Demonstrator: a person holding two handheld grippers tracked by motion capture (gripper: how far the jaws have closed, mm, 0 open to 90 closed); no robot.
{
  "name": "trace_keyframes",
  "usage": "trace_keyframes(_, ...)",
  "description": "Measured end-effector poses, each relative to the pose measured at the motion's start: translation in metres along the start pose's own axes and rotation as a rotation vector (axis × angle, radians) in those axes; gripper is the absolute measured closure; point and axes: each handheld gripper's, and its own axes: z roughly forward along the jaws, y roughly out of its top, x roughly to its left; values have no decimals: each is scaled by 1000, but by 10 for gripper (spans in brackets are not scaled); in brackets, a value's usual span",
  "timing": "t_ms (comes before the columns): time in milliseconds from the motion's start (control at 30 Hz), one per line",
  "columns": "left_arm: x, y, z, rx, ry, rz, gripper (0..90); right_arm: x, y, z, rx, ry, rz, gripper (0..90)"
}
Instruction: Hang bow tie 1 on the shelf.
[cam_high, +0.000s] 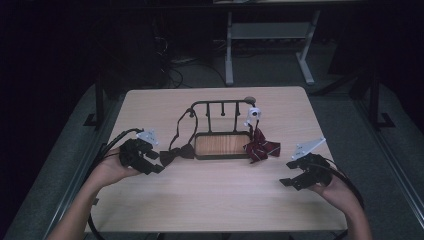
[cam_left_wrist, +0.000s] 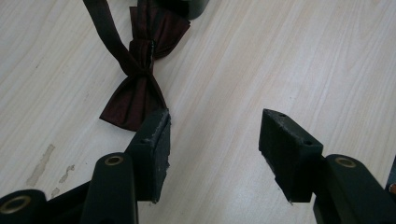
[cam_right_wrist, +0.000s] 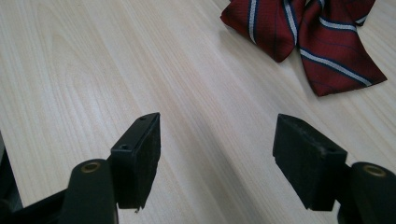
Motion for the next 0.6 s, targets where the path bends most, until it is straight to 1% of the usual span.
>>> trace_keyframes(167, -3, -4, 3, 0, -1, -3, 428, 0, 0, 1, 0, 2, -1, 319)
trace_keyframes(267, -5, -6, 5, 2, -1, 0, 423, 0, 0, 1, 2, 5, 1, 319)
trace_keyframes(300, -5, -6, 6, 7, 1, 7, 421, 0, 0, 1, 2, 4, 1, 319)
trace_keyframes(467, -6, -10, 8, -9, 4, -3, 415, 1, 0, 1, 3, 5, 3, 319)
trace_keyframes(600, -8, -12, 9, -21, 5, -1, 410, 1, 0, 2, 5, 6, 2, 318)
